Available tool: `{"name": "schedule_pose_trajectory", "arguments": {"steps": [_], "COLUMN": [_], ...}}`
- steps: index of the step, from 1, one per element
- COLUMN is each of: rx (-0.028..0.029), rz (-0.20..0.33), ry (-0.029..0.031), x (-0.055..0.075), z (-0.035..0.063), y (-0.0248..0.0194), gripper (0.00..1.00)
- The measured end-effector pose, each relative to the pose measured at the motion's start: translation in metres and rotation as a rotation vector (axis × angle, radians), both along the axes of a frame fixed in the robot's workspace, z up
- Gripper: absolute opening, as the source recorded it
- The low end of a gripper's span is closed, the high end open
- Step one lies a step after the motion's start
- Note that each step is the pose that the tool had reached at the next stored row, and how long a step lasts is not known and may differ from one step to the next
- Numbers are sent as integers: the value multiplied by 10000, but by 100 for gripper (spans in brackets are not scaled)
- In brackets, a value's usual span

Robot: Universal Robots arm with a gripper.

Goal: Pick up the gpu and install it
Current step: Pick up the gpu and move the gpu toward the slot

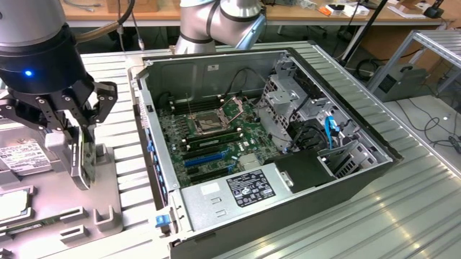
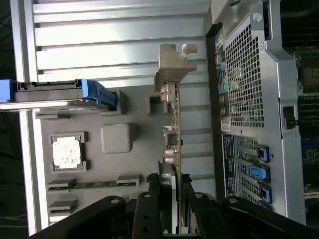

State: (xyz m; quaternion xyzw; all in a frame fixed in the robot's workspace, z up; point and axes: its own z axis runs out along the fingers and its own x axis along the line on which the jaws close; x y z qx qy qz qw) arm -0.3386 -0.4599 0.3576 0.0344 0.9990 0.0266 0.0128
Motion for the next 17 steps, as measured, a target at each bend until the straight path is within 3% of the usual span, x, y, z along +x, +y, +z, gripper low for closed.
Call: {"name": "schedule_pose_trajectory", "arguments": {"steps": [17], "rx": [0], "rz": [1], "ry": [0], "x": [0], "z": [205], "y": [0], "gripper": [27]}}
